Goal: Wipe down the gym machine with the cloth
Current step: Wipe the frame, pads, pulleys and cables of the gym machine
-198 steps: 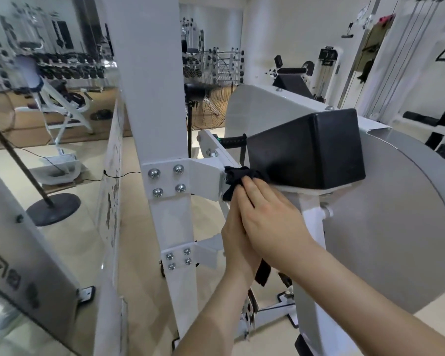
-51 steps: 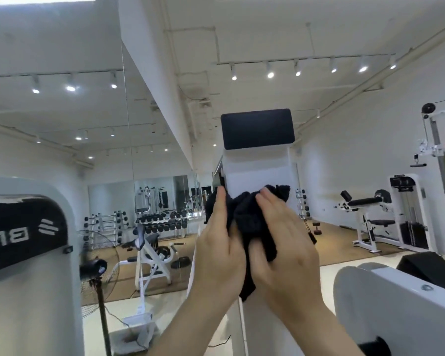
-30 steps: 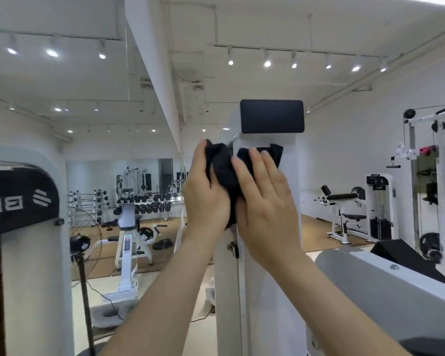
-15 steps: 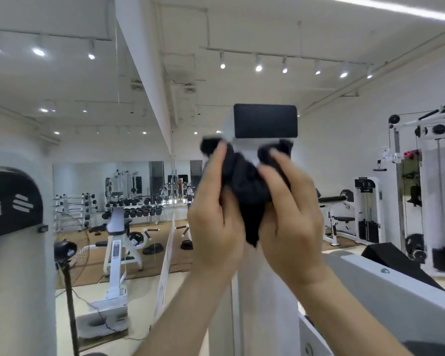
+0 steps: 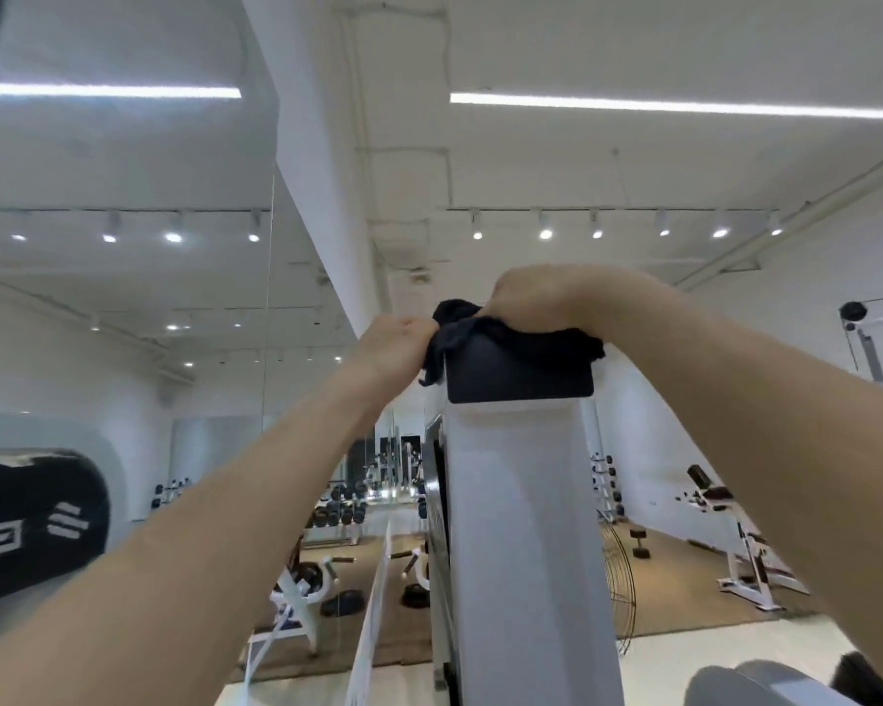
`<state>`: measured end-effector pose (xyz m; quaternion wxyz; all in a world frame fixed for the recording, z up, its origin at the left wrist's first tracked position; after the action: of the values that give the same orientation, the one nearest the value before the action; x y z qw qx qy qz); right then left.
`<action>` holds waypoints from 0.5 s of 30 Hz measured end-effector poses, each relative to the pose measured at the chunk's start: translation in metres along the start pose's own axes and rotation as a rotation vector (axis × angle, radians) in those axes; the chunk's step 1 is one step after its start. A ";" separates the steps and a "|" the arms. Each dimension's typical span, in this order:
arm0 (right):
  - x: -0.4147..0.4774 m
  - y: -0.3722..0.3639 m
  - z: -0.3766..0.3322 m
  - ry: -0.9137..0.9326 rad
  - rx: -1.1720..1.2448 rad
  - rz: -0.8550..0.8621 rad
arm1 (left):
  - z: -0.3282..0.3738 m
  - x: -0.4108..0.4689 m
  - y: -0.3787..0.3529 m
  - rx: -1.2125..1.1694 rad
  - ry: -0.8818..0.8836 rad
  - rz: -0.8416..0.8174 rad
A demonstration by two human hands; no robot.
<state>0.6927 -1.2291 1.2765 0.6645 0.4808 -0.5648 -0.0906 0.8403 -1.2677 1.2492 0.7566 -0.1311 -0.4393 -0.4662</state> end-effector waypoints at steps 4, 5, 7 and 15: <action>0.031 -0.024 0.024 -0.035 -0.003 -0.211 | -0.030 0.025 -0.018 -0.082 0.124 -0.038; 0.039 -0.031 0.028 -0.034 0.003 -0.243 | -0.032 0.028 -0.021 -0.081 0.122 -0.044; 0.047 -0.041 0.030 -0.016 0.025 -0.286 | -0.029 0.031 -0.020 -0.115 0.085 -0.010; 0.016 -0.034 0.046 -0.027 0.675 -0.270 | 0.007 -0.030 -0.004 -0.235 -0.209 -0.228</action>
<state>0.6741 -1.2825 1.2577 0.4429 0.7421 -0.5031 0.0076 0.8277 -1.2482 1.2283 0.6287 -0.2157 -0.4700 -0.5808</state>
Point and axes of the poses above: each hand's wrist, its own x-axis towards the middle knuckle, its own y-axis out of the back of the hand, z = x × y, the point moved 7 cm from there along x, towards the middle knuckle, and after that the axes turned 5 degrees about z, right-handed, at the moved point
